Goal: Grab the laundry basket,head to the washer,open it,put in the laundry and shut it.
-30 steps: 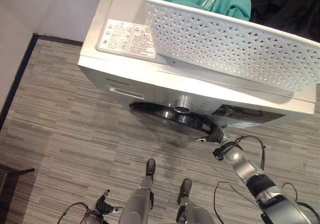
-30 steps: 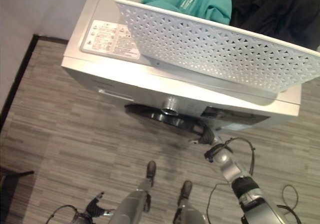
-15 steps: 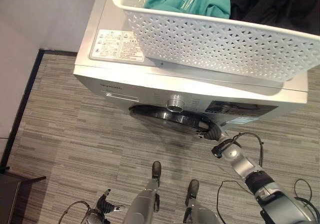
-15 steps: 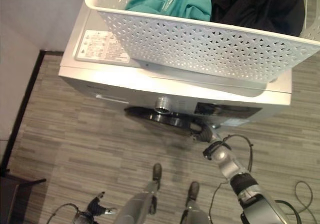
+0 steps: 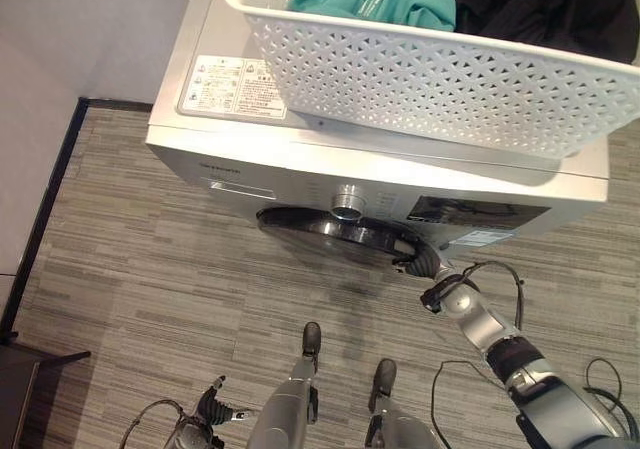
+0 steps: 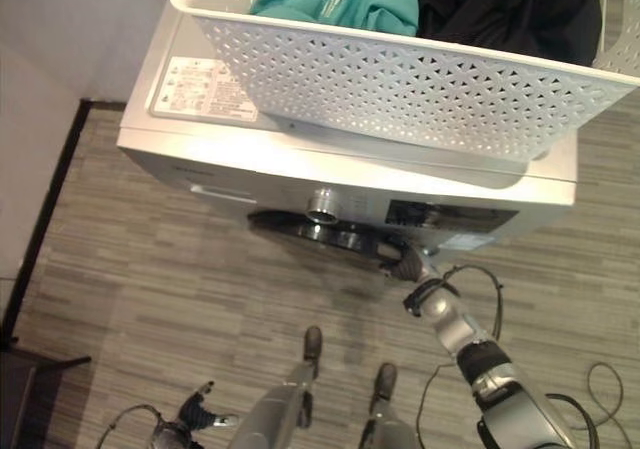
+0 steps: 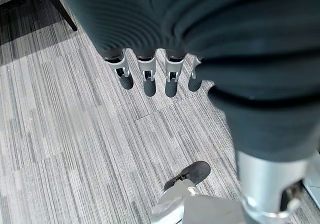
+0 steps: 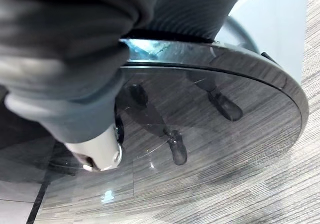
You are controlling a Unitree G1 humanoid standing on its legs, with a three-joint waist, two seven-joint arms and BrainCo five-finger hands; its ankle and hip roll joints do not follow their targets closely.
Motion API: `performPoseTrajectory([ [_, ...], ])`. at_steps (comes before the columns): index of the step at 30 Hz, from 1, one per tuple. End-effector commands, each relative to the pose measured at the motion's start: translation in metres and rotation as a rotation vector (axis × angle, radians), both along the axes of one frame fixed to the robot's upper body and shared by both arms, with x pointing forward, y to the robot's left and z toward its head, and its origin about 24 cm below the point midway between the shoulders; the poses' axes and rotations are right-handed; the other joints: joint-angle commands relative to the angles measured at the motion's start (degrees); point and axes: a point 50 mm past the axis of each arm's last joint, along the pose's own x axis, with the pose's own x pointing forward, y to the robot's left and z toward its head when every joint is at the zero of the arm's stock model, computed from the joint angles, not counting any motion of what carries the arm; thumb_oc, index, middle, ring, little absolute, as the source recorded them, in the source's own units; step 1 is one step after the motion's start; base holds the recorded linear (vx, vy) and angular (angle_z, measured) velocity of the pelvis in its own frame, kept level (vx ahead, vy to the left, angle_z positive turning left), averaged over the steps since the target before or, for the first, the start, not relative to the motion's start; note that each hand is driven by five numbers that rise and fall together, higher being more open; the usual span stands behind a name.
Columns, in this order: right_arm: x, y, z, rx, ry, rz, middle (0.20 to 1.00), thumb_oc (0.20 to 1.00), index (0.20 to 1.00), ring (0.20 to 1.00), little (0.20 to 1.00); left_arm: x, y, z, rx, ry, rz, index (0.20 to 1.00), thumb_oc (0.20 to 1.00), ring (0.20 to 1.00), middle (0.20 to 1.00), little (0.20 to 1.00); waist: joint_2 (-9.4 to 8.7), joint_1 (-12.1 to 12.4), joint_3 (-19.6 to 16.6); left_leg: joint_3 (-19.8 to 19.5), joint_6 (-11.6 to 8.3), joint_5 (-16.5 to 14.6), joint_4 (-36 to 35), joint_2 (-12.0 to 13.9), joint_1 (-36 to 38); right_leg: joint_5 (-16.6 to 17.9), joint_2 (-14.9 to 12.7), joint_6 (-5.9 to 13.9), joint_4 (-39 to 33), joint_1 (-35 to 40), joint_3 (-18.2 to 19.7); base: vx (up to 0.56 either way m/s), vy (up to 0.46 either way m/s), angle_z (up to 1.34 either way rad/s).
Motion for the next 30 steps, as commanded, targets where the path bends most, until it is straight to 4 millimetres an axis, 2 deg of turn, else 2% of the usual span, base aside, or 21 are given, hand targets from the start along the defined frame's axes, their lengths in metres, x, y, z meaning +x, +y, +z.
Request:
performPoseTrajectory([
  [1, -0.027, 0.055, -0.049, 0.070, 0.271, 0.159, 0.200, 0.200, 0.200, 0.200, 0.200, 0.001, 0.012, 0.001, 0.036, 0.012, 0.031, 1.000, 1.000, 1.000, 1.000, 1.000, -3.54, 3.4, 1.2, -2.4, -1.66, -0.4, -0.8, -2.9, 0.5, 9.8, -6.8, 3.89, -0.2, -6.5, 2.3, -0.03, 0.009, -0.01],
  [4, -0.048, 0.057, -0.067, 0.092, 0.343, 0.154, 0.200, 0.200, 0.200, 0.200, 0.200, 0.001, 0.016, 0.002, 0.045, 0.011, 0.048, 1.000, 1.000, 1.000, 1.000, 1.000, -3.77, 2.9, 1.3, -2.4, -1.66, -0.4, -0.8, -2.8, 0.7, 9.7, -6.7, 3.84, -0.2, -6.1, 2.3, -0.01, 0.004, 0.00],
  [5, -0.048, 0.057, -0.067, 0.092, 0.343, 0.154, 0.200, 0.200, 0.200, 0.200, 0.200, 0.001, 0.016, 0.002, 0.045, 0.011, 0.048, 1.000, 1.000, 1.000, 1.000, 1.000, -3.77, 2.9, 1.3, -2.4, -1.66, -0.4, -0.8, -2.8, 0.7, 9.7, -6.7, 3.84, -0.2, -6.1, 2.3, 0.00, 0.000, 0.00],
  [7, -0.081, 0.066, -0.089, 0.146, 0.450, 0.193, 0.200, 0.200, 0.200, 0.200, 0.200, -0.005, 0.018, 0.000, 0.052, 0.035, 0.069, 1.000, 1.000, 1.000, 1.000, 1.000, -3.95, 2.3, 1.2, -2.6, -1.65, -0.5, -0.8, -2.8, 1.4, 9.3, -6.6, 3.72, -0.2, -5.3, 2.0, 0.00, 0.000, 0.00],
  [11, -0.095, 0.072, -0.096, 0.160, 0.493, 0.228, 0.200, 0.200, 0.200, 0.200, 0.200, -0.009, 0.017, -0.002, 0.053, 0.051, 0.077, 1.000, 1.000, 1.000, 1.000, 1.000, -4.08, 2.0, 1.2, -2.7, -1.68, -0.6, -0.8, -2.8, 1.8, 9.2, -6.5, 3.69, -0.2, -5.0, 1.9, -0.01, 0.001, 0.01],
  [17, -0.107, 0.080, -0.098, 0.192, 0.521, 0.288, 0.200, 0.200, 0.200, 0.200, 0.200, -0.017, 0.018, -0.005, 0.054, 0.075, 0.087, 1.000, 1.000, 1.000, 1.000, 1.000, -4.50, 1.9, 1.6, -2.6, -1.94, -0.2, -0.8, -2.4, 2.2, 9.1, -6.1, 3.43, -0.2, -4.4, 1.9, -0.04, -0.004, 0.03],
  [23, -0.101, 0.079, -0.091, 0.163, 0.480, 0.311, 0.200, 0.200, 0.200, 0.200, 0.200, -0.023, 0.018, -0.008, 0.061, 0.107, 0.093, 1.000, 1.000, 1.000, 1.000, 1.000, -4.79, 2.2, 1.4, -2.5, -1.99, -0.3, -0.8, -1.8, 3.4, 8.7, -5.5, 3.15, -0.2, -3.2, 1.9, -0.03, -0.010, 0.00],
  [25, -0.103, 0.078, -0.092, 0.172, 0.493, 0.311, 0.824, 0.824, 0.824, 0.824, 0.824, -0.027, 0.018, -0.009, 0.060, 0.118, 0.097, 1.000, 1.000, 1.000, 1.000, 1.000, -4.80, 2.3, 1.0, -2.7, -1.92, -0.1, -0.8, -1.8, 3.9, 8.6, -5.4, 3.08, -0.2, -2.6, 1.8, 0.00, 0.000, 0.00],
  [26, -0.103, 0.078, -0.091, 0.172, 0.488, 0.314, 1.000, 1.000, 1.000, 1.000, 1.000, -0.028, 0.018, -0.010, 0.059, 0.124, 0.096, 1.000, 1.000, 1.000, 1.000, 1.000, -4.88, 2.4, 0.7, -2.8, -1.89, -0.2, -0.8, -1.7, 4.3, 8.4, -5.3, 3.03, -0.2, -2.1, 1.7, 0.00, -0.021, 0.10],
  [30, -0.104, 0.077, -0.091, 0.138, 0.479, 0.332, 1.000, 1.000, 1.000, 1.000, 1.000, -0.036, 0.019, -0.013, 0.069, 0.164, 0.096, 1.000, 1.000, 1.000, 1.000, 1.000, -5.10, 3.0, -0.4, -3.4, -2.08, -0.7, -0.8, -1.3, 6.5, 7.4, -5.0, 2.82, -0.2, 0.7, 0.8, 0.01, -0.018, 0.14],
])
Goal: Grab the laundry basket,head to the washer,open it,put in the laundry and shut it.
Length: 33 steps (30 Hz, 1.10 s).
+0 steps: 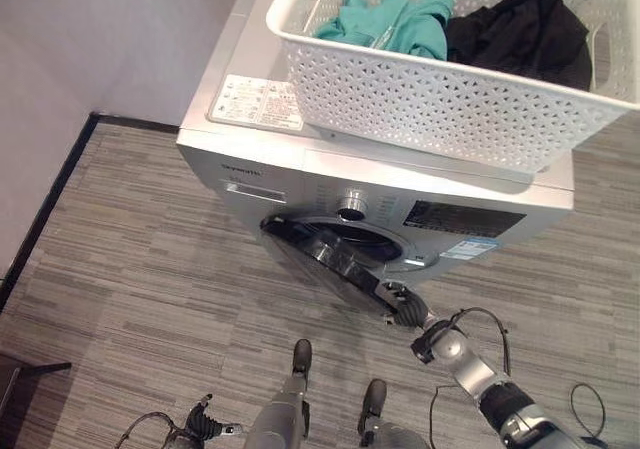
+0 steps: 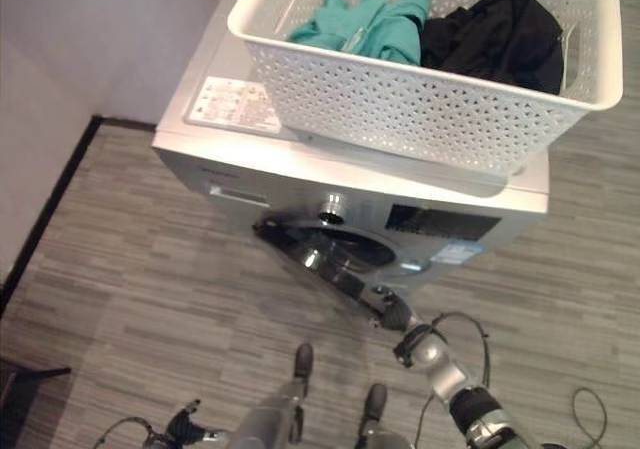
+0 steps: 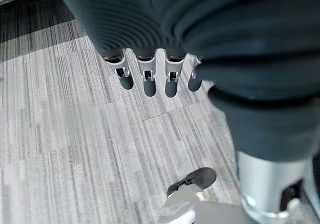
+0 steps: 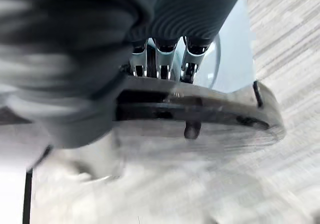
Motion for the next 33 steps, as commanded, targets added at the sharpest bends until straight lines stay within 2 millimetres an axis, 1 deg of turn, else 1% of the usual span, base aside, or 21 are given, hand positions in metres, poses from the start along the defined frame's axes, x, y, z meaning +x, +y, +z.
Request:
performPoseTrajectory([
  [1, -0.032, 0.059, -0.019, 0.085, 0.121, 0.214, 1.000, 1.000, 1.000, 1.000, 1.000, -0.017, 0.006, -0.005, 0.029, 0.066, 0.027, 1.000, 1.000, 1.000, 1.000, 1.000, -2.81, 2.9, 0.4, -1.7, -1.15, -1.5, -0.3, -1.3, 1.3, 7.7, -5.4, 3.10, -0.1, -5.1, 2.5, -0.01, -0.009, 0.09],
  [4, -0.031, 0.059, -0.017, 0.079, 0.107, 0.223, 1.000, 1.000, 1.000, 1.000, 1.000, -0.019, 0.006, -0.006, 0.034, 0.076, 0.033, 1.000, 1.000, 1.000, 1.000, 1.000, -3.11, 3.0, -0.2, -2.2, -1.11, -1.3, -0.3, -1.3, 1.8, 7.5, -5.2, 2.96, -0.1, -4.4, 2.1, -0.01, -0.017, 0.12],
  [6, -0.032, 0.060, -0.015, 0.070, 0.091, 0.230, 1.000, 1.000, 1.000, 1.000, 1.000, -0.023, 0.007, -0.007, 0.041, 0.094, 0.040, 1.000, 1.000, 1.000, 1.000, 1.000, -3.63, 3.4, -0.9, -2.7, -1.11, -1.4, -0.3, -1.1, 2.9, 6.9, -4.7, 2.70, -0.1, -2.7, 1.4, -0.01, -0.036, 0.09],
  [9, -0.031, 0.061, -0.013, 0.074, 0.082, 0.236, 1.000, 1.000, 1.000, 1.000, 1.000, -0.026, 0.008, -0.008, 0.044, 0.105, 0.044, 1.000, 1.000, 1.000, 1.000, 1.000, -3.85, 3.7, -1.1, -3.2, -1.14, -1.3, -0.3, -0.9, 3.4, 6.5, -4.4, 2.44, -0.1, -1.9, 0.8, -0.02, -0.026, 0.16],
  [13, -0.034, 0.062, -0.016, 0.069, 0.094, 0.235, 1.000, 1.000, 1.000, 1.000, 1.000, -0.033, 0.010, -0.009, 0.050, 0.128, 0.058, 1.000, 1.000, 1.000, 1.000, 1.000, -4.34, 4.8, -1.5, -4.5, -1.05, -1.4, -0.3, -0.8, 4.4, 5.5, -3.6, 1.76, 0.0, 0.3, -0.9, 0.00, -0.025, 0.17],
  [15, -0.034, 0.064, -0.016, 0.069, 0.093, 0.239, 1.000, 1.000, 1.000, 1.000, 1.000, -0.036, 0.012, -0.008, 0.051, 0.123, 0.059, 1.000, 1.000, 1.000, 1.000, 1.000, -4.32, 5.8, -1.1, -5.3, -1.06, -1.6, -0.3, -0.9, 5.3, 4.6, -3.4, 1.42, 0.3, 1.7, -2.0, 0.01, -0.024, 0.30],
  [16, -0.034, 0.064, -0.016, 0.069, 0.092, 0.238, 1.000, 1.000, 1.000, 1.000, 1.000, -0.035, 0.012, -0.008, 0.051, 0.123, 0.059, 1.000, 1.000, 1.000, 1.000, 1.000, -4.30, 5.6, -1.1, -5.5, -0.99, -1.3, -0.3, -1.0, 5.1, 4.8, -3.4, 1.46, 0.2, 1.6, -2.2, -0.04, -0.034, 0.27],
  [17, -0.033, 0.064, -0.019, 0.063, 0.097, 0.225, 1.000, 1.000, 1.000, 1.000, 1.000, -0.034, 0.014, -0.006, 0.052, 0.102, 0.063, 1.000, 1.000, 1.000, 1.000, 1.000, -4.20, 6.9, -0.6, -6.7, -1.26, -1.2, -0.3, -1.2, 5.2, 4.0, -3.2, 1.16, 0.4, 2.4, -3.4, -0.07, -0.044, 0.25],
  [18, -0.029, 0.066, -0.017, 0.066, 0.082, 0.220, 1.000, 1.000, 1.000, 1.000, 1.000, -0.032, 0.016, -0.004, 0.055, 0.091, 0.074, 1.000, 1.000, 1.000, 1.000, 1.000, -4.17, 7.7, -0.5, -7.8, -1.62, -0.7, -0.3, -1.4, 4.6, 3.8, -3.2, 1.04, 0.3, 2.5, -4.6, -0.09, -0.079, 0.33],
  [20, -0.023, 0.065, -0.014, 0.069, 0.059, 0.194, 1.000, 1.000, 1.000, 1.000, 1.000, -0.020, 0.019, 0.001, 0.055, 0.040, 0.059, 1.000, 1.000, 1.000, 1.000, 1.000, -3.75, 8.8, 0.2, -9.6, -2.54, 0.7, -0.3, -1.9, 2.5, 3.2, -3.3, 0.78, 0.5, 2.5, -7.5, -0.08, -0.098, 0.76],
  [21, -0.017, 0.063, -0.010, 0.070, 0.036, 0.175, 1.000, 1.000, 1.000, 1.000, 1.000, -0.013, 0.020, 0.005, 0.057, 0.013, 0.039, 1.000, 1.000, 1.000, 1.000, 1.000, -3.61, 8.7, 0.3, -8.9, -3.64, 0.2, -0.3, -1.5, 1.3, 1.6, -3.2, 0.85, 0.6, 2.8, -9.1, -0.06, -0.086, 1.02],
  [22, -0.012, 0.060, -0.008, 0.063, 0.022, 0.156, 1.000, 1.000, 1.000, 1.000, 1.000, -0.009, 0.018, 0.006, 0.054, 0.003, 0.029, 1.000, 1.000, 1.000, 1.000, 1.000, -3.25, 8.6, 0.4, -6.1, -3.79, 0.7, -0.3, -0.8, 0.1, 1.7, -3.8, 1.09, 0.7, 2.6, -10.9, -0.03, -0.024, 0.84],
  [23, -0.006, 0.057, -0.004, 0.053, 0.000, 0.141, 1.000, 1.000, 1.000, 1.000, 1.000, -0.006, 0.016, 0.007, 0.053, -0.009, 0.017, 1.000, 1.000, 1.000, 1.000, 1.000, -2.84, 7.7, 0.4, 0.1, -3.77, 1.5, -0.3, 0.6, -1.3, 2.3, -4.6, 1.71, 0.7, 2.5, -13.1, -0.05, 0.057, 1.27],
  [24, -0.005, 0.057, -0.004, 0.052, -0.001, 0.141, 1.000, 1.000, 1.000, 1.000, 1.000, -0.005, 0.016, 0.007, 0.052, -0.009, 0.017, 1.000, 1.000, 1.000, 1.000, 1.000, -2.89, 7.7, 0.3, 0.2, -3.73, 1.6, -0.3, 0.5, -1.4, 2.4, -4.7, 1.77, 0.6, 2.4, -13.0, -0.04, 0.126, 1.82],
  [25, 0.002, 0.055, 0.000, 0.042, -0.018, 0.122, 1.000, 1.000, 1.000, 1.000, 1.000, -0.002, 0.014, 0.009, 0.055, -0.018, -0.010, 1.000, 1.000, 1.000, 1.000, 1.000, -2.30, 6.9, -0.1, 9.9, -2.86, 1.7, -0.3, 3.3, -1.6, 3.4, -5.6, 2.59, 0.2, 2.7, -15.5, -0.05, 0.111, 1.84],
  [26, 0.006, 0.053, 0.002, 0.038, -0.033, 0.102, 1.000, 1.000, 1.000, 1.000, 1.000, 0.002, 0.013, 0.010, 0.061, -0.025, -0.037, 1.000, 1.000, 1.000, 1.000, 1.000, -1.59, 6.5, -0.4, 15.3, -2.92, 2.2, -0.3, 4.8, -1.5, 3.8, -6.0, 2.81, 0.3, 3.0, -17.0, -0.06, 0.109, 1.29],
  [27, 0.007, 0.053, 0.002, 0.037, -0.034, 0.101, 1.000, 1.000, 1.000, 1.000, 1.000, 0.002, 0.013, 0.010, 0.061, -0.025, -0.038, 1.000, 1.000, 1.000, 1.000, 1.000, -1.58, 6.7, -0.3, 15.5, -2.92, 2.2, -0.3, 4.8, -1.5, 3.9, -6.0, 2.83, 0.3, 2.9, -16.9, -0.03, 0.050, 0.94],
  [28, 0.009, 0.053, 0.003, 0.035, -0.035, 0.091, 1.000, 1.000, 1.000, 1.000, 1.000, 0.005, 0.012, 0.011, 0.062, -0.031, -0.055, 1.000, 1.000, 1.000, 1.000, 1.000, -1.11, 6.8, -0.5, 16.8, -2.75, 2.3, -0.3, 4.9, -1.3, 3.8, -6.0, 2.60, 0.3, 3.0, -17.3, 0.03, 0.104, 0.68],
  [29, 0.013, 0.053, 0.004, 0.028, -0.042, 0.078, 1.000, 1.000, 1.000, 1.000, 1.000, 0.005, 0.011, 0.013, 0.068, -0.040, -0.086, 1.000, 1.000, 1.000, 1.000, 1.000, -0.38, 7.2, -1.0, 18.0, -2.06, 2.2, 0.2, 4.3, -1.1, 3.2, -6.5, 2.35, 0.6, 3.9, -18.6, 0.06, 0.145, 0.40],
  [32, 0.015, 0.053, 0.003, 0.015, -0.038, 0.059, 1.000, 1.000, 1.000, 1.000, 1.000, 0.000, 0.014, 0.014, 0.065, -0.038, -0.077, 1.000, 1.000, 1.000, 1.000, 1.000, -0.58, 7.6, -1.2, 19.1, -1.33, 1.5, 1.1, 3.3, -1.1, 1.8, -7.9, 1.96, 2.5, 4.4, -19.2, 0.07, 0.127, -0.04],
  [33, 0.016, 0.053, 0.004, 0.010, -0.043, 0.064, 1.000, 1.000, 1.000, 1.000, 1.000, 0.000, 0.016, 0.017, 0.065, -0.052, -0.075, 1.000, 1.000, 1.000, 1.000, 1.000, -0.73, 7.8, -1.0, 18.7, -0.94, 0.4, 2.2, 2.7, -1.5, 1.8, -8.7, 2.03, 2.9, 4.3, -18.9, 0.05, 0.130, 0.32],
])
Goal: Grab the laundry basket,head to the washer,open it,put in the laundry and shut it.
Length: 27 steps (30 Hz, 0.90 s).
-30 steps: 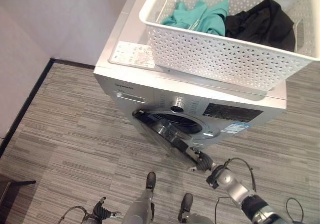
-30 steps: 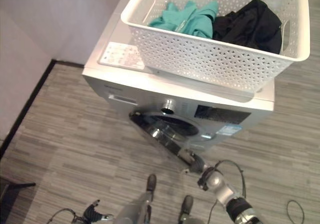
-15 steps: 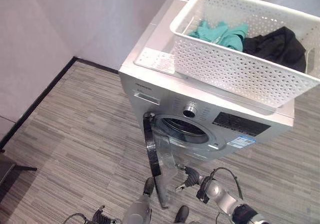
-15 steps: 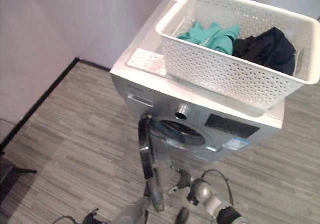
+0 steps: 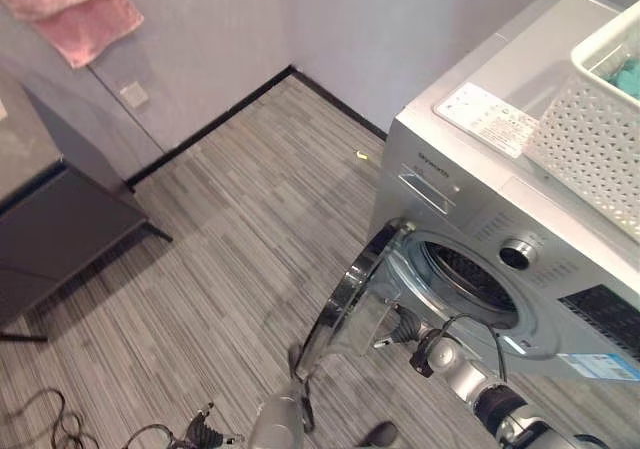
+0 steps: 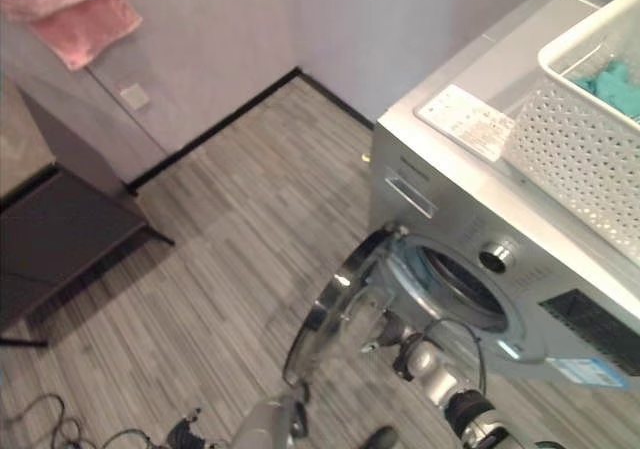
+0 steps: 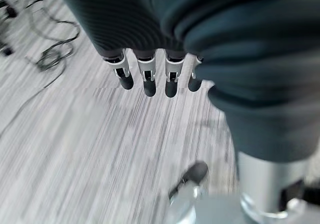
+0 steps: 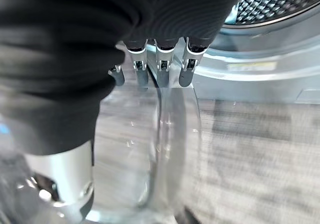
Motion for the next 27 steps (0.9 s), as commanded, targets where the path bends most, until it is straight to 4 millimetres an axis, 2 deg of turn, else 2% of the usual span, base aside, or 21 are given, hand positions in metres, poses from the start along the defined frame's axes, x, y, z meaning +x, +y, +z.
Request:
performPoseTrajectory([
  [1, 0.013, 0.044, 0.012, 0.103, -0.062, 0.087, 1.000, 1.000, 1.000, 1.000, 1.000, 0.002, 0.021, 0.009, 0.056, -0.017, -0.011, 1.000, 1.000, 1.000, 1.000, 1.000, -2.87, 2.7, 0.3, -2.8, -2.89, -1.5, 3.5, -1.9, -4.0, 5.9, -4.3, 2.50, -2.5, -2.1, 7.1, 0.06, 0.132, 0.31],
  [4, 0.013, 0.041, 0.010, 0.102, -0.053, 0.058, 1.000, 1.000, 1.000, 1.000, 1.000, 0.000, 0.023, 0.010, 0.055, -0.018, -0.004, 1.000, 1.000, 1.000, 1.000, 1.000, -3.47, 3.3, -0.2, -2.8, -2.34, -2.9, 4.8, -2.9, -4.4, 6.7, -5.1, 3.16, -3.3, -0.9, 7.4, 0.10, 0.105, 0.13],
  [7, 0.013, 0.036, 0.009, 0.086, -0.057, 0.041, 1.000, 1.000, 1.000, 1.000, 1.000, 0.009, 0.025, 0.018, 0.050, -0.066, -0.033, 1.000, 1.000, 1.000, 1.000, 1.000, -4.02, 3.9, -1.2, -2.5, -1.88, -4.0, 4.7, -3.9, -4.2, 7.5, -5.7, 4.08, -4.4, 0.3, 7.6, 0.13, 0.082, 0.08],
  [10, 0.022, 0.033, 0.016, 0.086, -0.095, 0.007, 1.000, 1.000, 1.000, 1.000, 1.000, 0.018, 0.024, 0.026, 0.035, -0.116, -0.061, 1.000, 1.000, 1.000, 1.000, 1.000, -4.32, 3.7, -1.7, -2.4, -1.52, -5.3, 5.4, -4.7, -4.0, 8.5, -6.1, 4.74, -4.9, 0.5, 8.6, 0.10, 0.072, 0.09],
  [13, 0.023, 0.031, 0.018, 0.099, -0.111, -0.021, 1.000, 1.000, 1.000, 1.000, 1.000, 0.024, 0.019, 0.025, 0.019, -0.117, -0.083, 1.000, 1.000, 1.000, 1.000, 1.000, -4.49, 2.3, -2.0, -1.1, -1.01, -6.7, 5.5, -4.9, -2.5, 9.6, -6.9, 5.39, -4.9, 0.5, 10.3, 0.10, 0.086, -0.02],
  [16, 0.008, 0.025, 0.007, 0.095, -0.073, -0.026, 1.000, 1.000, 1.000, 1.000, 1.000, 0.031, 0.007, 0.021, 0.014, -0.085, -0.166, 1.000, 1.000, 1.000, 1.000, 1.000, -4.38, -0.7, -2.3, 1.2, -0.65, -7.9, 5.0, -4.4, 0.6, 10.5, -7.5, 6.16, -4.5, 0.2, 12.5, 0.09, 0.074, -0.55],
  [17, 0.008, 0.025, 0.007, 0.095, -0.073, -0.026, 1.000, 1.000, 1.000, 1.000, 1.000, 0.031, 0.007, 0.021, 0.014, -0.085, -0.166, 1.000, 1.000, 1.000, 1.000, 1.000, -4.38, -0.7, -2.3, 1.2, -0.65, -7.9, 5.0, -4.4, 0.6, 10.5, -7.5, 6.16, -4.5, 0.2, 12.5, 0.07, 0.030, -0.84],
  [18, -0.031, -0.009, -0.017, 0.038, 0.035, -0.096, 1.000, 1.000, 1.000, 1.000, 1.000, 0.032, 0.000, 0.012, 0.044, -0.023, -0.226, 1.000, 1.000, 1.000, 1.000, 1.000, -4.35, -5.3, -1.9, 7.0, -0.91, -7.5, 2.6, -1.8, 5.8, 10.4, -6.3, 6.31, -3.3, -1.5, 16.6, 0.01, -0.066, -1.55],
  [19, -0.047, -0.026, -0.024, 0.016, 0.073, -0.144, 1.000, 1.000, 1.000, 1.000, 1.000, 0.029, 0.003, 0.006, 0.085, 0.021, -0.210, 1.000, 1.000, 1.000, 1.000, 1.000, -4.78, -7.2, -1.6, 10.4, -1.48, -6.3, 1.0, -0.2, 8.1, 10.3, -5.0, 5.97, -2.6, -2.9, 17.5, 0.00, -0.105, -2.14],
  [20, -0.055, -0.034, -0.027, 0.017, 0.086, -0.178, 1.000, 1.000, 1.000, 1.000, 1.000, 0.031, 0.005, 0.005, 0.102, 0.030, -0.204, 1.000, 1.000, 1.000, 1.000, 1.000, -5.03, -8.5, -1.5, 11.5, -1.71, -6.2, 0.9, 0.5, 8.8, 10.2, -4.4, 5.81, -2.3, -3.5, 17.6, -0.04, -0.182, -2.47],
  [22, -0.074, -0.063, -0.030, -0.003, 0.105, -0.290, 1.000, 1.000, 1.000, 1.000, 1.000, 0.038, 0.006, 0.004, 0.141, 0.042, -0.208, 1.000, 1.000, 1.000, 1.000, 1.000, -5.30, -11.1, -1.1, 12.5, -2.50, -5.2, 0.9, 1.6, 9.6, 9.6, -2.6, 4.94, -1.6, -4.9, 20.5, -0.03, -0.137, -1.79],
  [23, -0.074, -0.063, -0.030, -0.003, 0.105, -0.291, 1.000, 1.000, 1.000, 1.000, 1.000, 0.038, 0.006, 0.004, 0.141, 0.042, -0.208, 1.000, 1.000, 1.000, 1.000, 1.000, -5.27, -11.0, -1.1, 12.5, -2.52, -5.2, 0.9, 1.6, 9.6, 9.6, -2.6, 4.93, -1.6, -4.9, 20.6, -0.04, -0.169, -0.94],
  [24, -0.094, -0.095, -0.030, -0.041, 0.115, -0.409, 1.000, 1.000, 1.000, 1.000, 1.000, 0.045, 0.013, 0.004, 0.196, 0.072, -0.218, 1.000, 1.000, 1.000, 1.000, 1.000, -5.25, -13.9, -0.8, 12.3, -2.92, -4.9, 0.9, 2.3, 9.5, 8.7, -1.3, 4.49, -1.6, -6.0, 22.9, -0.07, -0.184, -0.69],
  [25, -0.096, -0.111, -0.023, -0.060, 0.091, -0.446, 1.000, 1.000, 1.000, 1.000, 1.000, 0.053, 0.014, 0.007, 0.207, 0.051, -0.191, 1.000, 1.000, 1.000, 1.000, 1.000, -4.67, -14.8, -0.2, 12.2, -3.24, -4.2, 0.9, 2.8, 8.7, 8.5, -0.6, 3.99, -1.1, -7.4, 24.1, -0.20, -0.280, -0.71],
  [26, -0.104, -0.140, -0.012, -0.096, 0.061, -0.532, 1.000, 1.000, 1.000, 1.000, 1.000, 0.064, 0.019, 0.010, 0.225, 0.043, -0.122, 1.000, 1.000, 1.000, 1.000, 1.000, -4.65, -17.1, 1.8, 11.8, -3.92, -2.7, 1.0, 4.0, 6.5, 8.3, 1.0, 2.81, 0.1, -11.0, 26.1, -0.18, -0.158, -0.62],
  [27, -0.104, -0.140, -0.012, -0.096, 0.061, -0.532, 1.000, 1.000, 1.000, 1.000, 1.000, 0.064, 0.019, 0.010, 0.225, 0.042, -0.122, 1.000, 1.000, 1.000, 1.000, 1.000, -4.63, -17.1, 1.8, 11.8, -3.93, -2.7, 1.0, 4.0, 6.5, 8.3, 1.0, 2.80, 0.2, -11.0, 26.1, -0.17, -0.226, -0.31],
])
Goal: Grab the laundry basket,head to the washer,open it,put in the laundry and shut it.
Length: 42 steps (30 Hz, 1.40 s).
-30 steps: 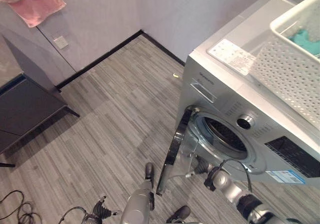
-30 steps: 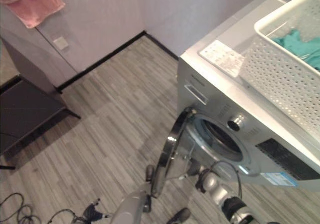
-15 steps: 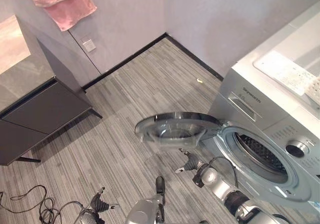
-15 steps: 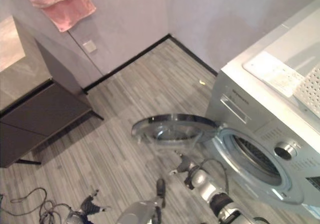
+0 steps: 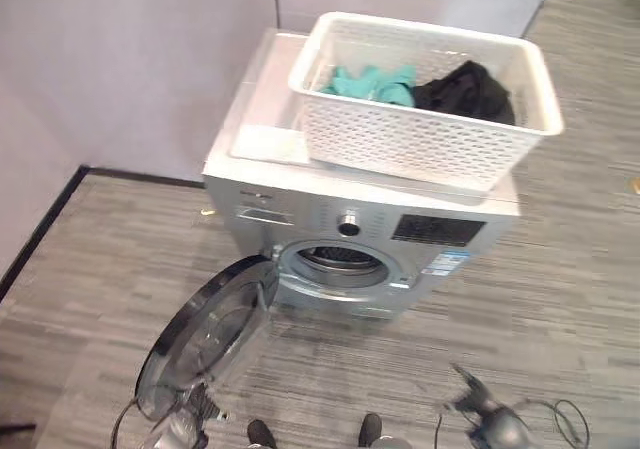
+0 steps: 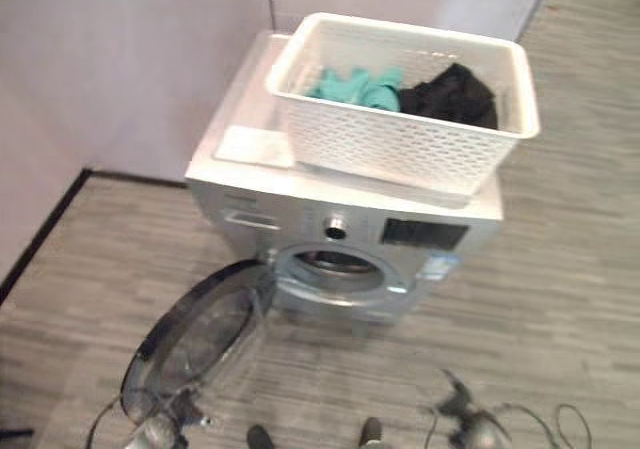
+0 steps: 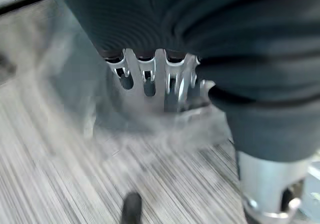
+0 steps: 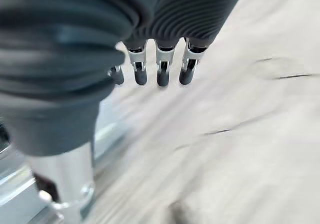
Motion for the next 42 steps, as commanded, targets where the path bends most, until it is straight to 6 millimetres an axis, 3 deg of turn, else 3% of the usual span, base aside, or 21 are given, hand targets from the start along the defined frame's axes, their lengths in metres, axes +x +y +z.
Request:
performPoseTrajectory([
  [1, 0.029, -0.001, 0.014, 0.017, -0.158, -0.032, 1.000, 1.000, 1.000, 1.000, 1.000, 0.011, 0.019, 0.008, 0.119, -0.024, 0.076, 1.000, 1.000, 1.000, 1.000, 1.000, -2.62, -0.6, 6.5, -5.8, -3.00, 0.3, -0.4, -0.9, -4.3, 2.0, 0.7, 0.27, 3.4, -5.7, 5.0, -0.08, -0.205, -0.14],
  [2, 0.027, -0.009, 0.016, -0.009, -0.145, -0.038, 1.000, 1.000, 1.000, 1.000, 1.000, 0.018, 0.021, 0.012, 0.139, -0.037, 0.062, 1.000, 1.000, 1.000, 1.000, 1.000, -3.32, -0.1, 7.3, -9.0, -3.06, 0.3, -0.2, -1.1, -5.6, 2.3, 1.5, 0.07, 3.4, -6.6, 5.6, -0.08, -0.206, -0.21],
  [3, 0.028, -0.009, 0.016, -0.009, -0.148, -0.039, 1.000, 1.000, 1.000, 1.000, 1.000, 0.019, 0.020, 0.012, 0.139, -0.040, 0.061, 1.000, 1.000, 1.000, 1.000, 1.000, -3.25, -0.1, 7.3, -9.1, -3.06, 0.2, 0.0, -1.0, -5.9, 2.3, 1.6, 0.05, 3.5, -6.8, 5.6, -0.09, -0.217, -0.44],
  [4, 0.022, -0.024, 0.018, -0.053, -0.111, -0.057, 1.000, 1.000, 1.000, 1.000, 1.000, 0.030, 0.026, 0.019, 0.195, -0.038, 0.031, 1.000, 1.000, 1.000, 1.000, 1.000, -4.74, 0.8, 8.8, -16.5, -3.14, -0.5, 1.2, -1.8, -9.2, 2.8, 2.9, -0.32, 3.4, -8.4, 6.7, -0.07, -0.214, -0.83],
  [5, 0.019, -0.027, 0.017, -0.056, -0.096, -0.066, 1.000, 1.000, 1.000, 1.000, 1.000, 0.036, 0.029, 0.023, 0.223, -0.049, 0.020, 1.000, 1.000, 1.000, 1.000, 1.000, -5.29, 1.0, 9.3, -19.5, -3.08, -1.1, 2.3, -2.0, -11.0, 3.2, 3.5, -0.31, 3.1, -9.0, 7.1, -0.07, -0.213, -0.77],
  [6, 0.019, -0.027, 0.017, -0.056, -0.096, -0.066, 1.000, 1.000, 1.000, 1.000, 1.000, 0.036, 0.029, 0.023, 0.223, -0.049, 0.020, 1.000, 1.000, 1.000, 1.000, 1.000, -5.28, 0.9, 9.3, -19.5, -3.08, -1.1, 2.3, -2.0, -11.0, 3.2, 3.5, -0.31, 3.1, -9.1, 7.1, -0.11, -0.188, -0.72],
  [7, 0.017, -0.029, 0.014, -0.054, -0.073, -0.077, 1.000, 1.000, 1.000, 1.000, 1.000, 0.039, 0.041, 0.029, 0.283, -0.037, 0.005, 1.000, 1.000, 1.000, 1.000, 1.000, -6.69, 1.1, 10.4, -22.8, -2.74, -0.3, 4.5, -2.2, -13.9, 4.6, 4.2, -0.91, 2.6, -10.4, 7.7, -0.01, -0.163, -0.38],
  [12, -0.005, -0.029, 0.001, -0.018, -0.001, -0.158, 1.000, 1.000, 1.000, 1.000, 1.000, 0.029, 0.059, 0.031, 0.341, 0.020, -0.015, 1.000, 1.000, 1.000, 1.000, 1.000, -6.46, 0.4, 9.3, -20.7, -3.90, 0.3, 1.1, -1.0, -11.6, 4.7, 4.9, -0.45, 0.2, -9.7, 8.5, 0.06, -0.035, -0.10],
  [17, -0.004, -0.018, -0.005, 0.027, 0.002, -0.152, 1.000, 1.000, 1.000, 1.000, 1.000, 0.010, 0.068, 0.026, 0.337, 0.055, 0.027, 1.000, 1.000, 1.000, 1.000, 1.000, -5.95, 0.9, 8.0, -18.8, -3.96, 0.6, -0.6, -1.1, -9.1, 4.3, 4.8, -0.62, -0.7, -8.8, 8.8, 0.05, 0.025, -0.18],
  [28, -0.004, 0.003, -0.014, 0.086, 0.031, -0.099, 1.000, 1.000, 1.000, 1.000, 1.000, -0.009, 0.042, 0.007, 0.263, 0.050, 0.049, 1.000, 1.000, 1.000, 1.000, 1.000, -3.47, 2.2, 5.5, -19.2, -3.82, 1.2, -1.2, -2.4, -6.5, 4.4, 3.2, -1.02, -1.6, -5.4, 6.5, 0.03, 0.006, 0.11],
  [33, -0.020, 0.012, -0.030, 0.120, 0.132, -0.145, 1.000, 1.000, 1.000, 1.000, 1.000, -0.033, 0.032, -0.007, 0.185, 0.109, 0.120, 1.000, 1.000, 1.000, 1.000, 1.000, -2.68, 2.9, 3.3, -19.3, -3.91, 0.8, -1.2, -2.9, -3.0, 3.7, 2.8, -0.97, -1.5, -1.7, 6.2, 0.06, -0.023, 0.03],
  [42, -0.040, 0.021, -0.044, 0.165, 0.182, -0.280, 1.000, 1.000, 1.000, 1.000, 1.000, -0.056, 0.028, -0.015, 0.127, 0.155, 0.212, 1.000, 1.000, 1.000, 1.000, 1.000, -2.15, 3.7, 0.2, -19.3, -4.14, 1.1, -1.2, -3.1, 1.1, 2.7, 2.6, -1.09, -1.8, 2.9, 6.4, 0.02, -0.039, 0.00],
])
